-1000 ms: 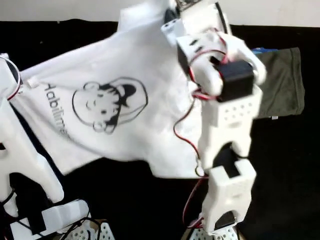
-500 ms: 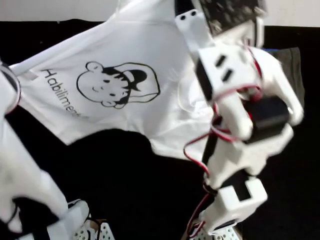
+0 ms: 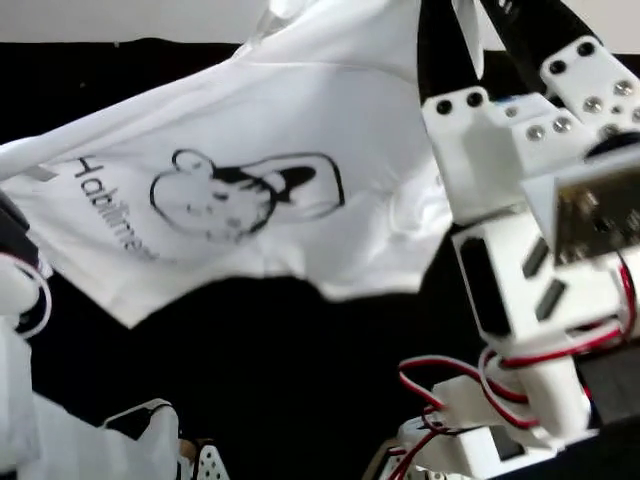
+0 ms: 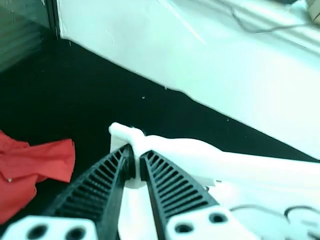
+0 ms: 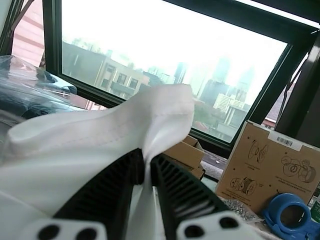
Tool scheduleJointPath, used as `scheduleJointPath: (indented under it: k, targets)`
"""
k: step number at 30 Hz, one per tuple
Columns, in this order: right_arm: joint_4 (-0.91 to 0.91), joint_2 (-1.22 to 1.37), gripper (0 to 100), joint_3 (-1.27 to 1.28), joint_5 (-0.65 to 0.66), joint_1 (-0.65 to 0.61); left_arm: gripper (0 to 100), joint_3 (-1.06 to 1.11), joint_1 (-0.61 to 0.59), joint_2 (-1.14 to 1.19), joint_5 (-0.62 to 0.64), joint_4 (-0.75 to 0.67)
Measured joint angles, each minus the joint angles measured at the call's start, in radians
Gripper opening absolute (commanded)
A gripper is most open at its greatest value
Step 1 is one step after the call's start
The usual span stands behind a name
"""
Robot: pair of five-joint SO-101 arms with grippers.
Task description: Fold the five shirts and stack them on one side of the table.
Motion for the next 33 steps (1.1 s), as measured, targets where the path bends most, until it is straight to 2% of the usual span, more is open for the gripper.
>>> scheduleJointPath:
  k: [4, 9, 19, 26, 33]
  targets:
    - [0.000, 0.012, 0.6, 0.002, 0.000, 0.000, 1, 0.000, 0.000, 0.031, 0.000, 0.000]
    - [0.044, 0.002, 0.6, 0.000, 0.000, 0.000, 1, 0.000, 0.000, -0.049, 0.000, 0.000]
    - [0.167, -0.193, 0.6, 0.000, 0.000, 0.003, 1, 0.012, -0.002, -0.187, 0.000, 0.000]
    - [0.170, -0.241, 0.6, 0.020, 0.000, 0.003, 1, 0.215, -0.002, -0.298, 0.000, 0.000]
    - [0.104, -0.235, 0.6, 0.342, 0.000, 0.003, 1, 0.410, -0.002, -0.267, 0.000, -0.021]
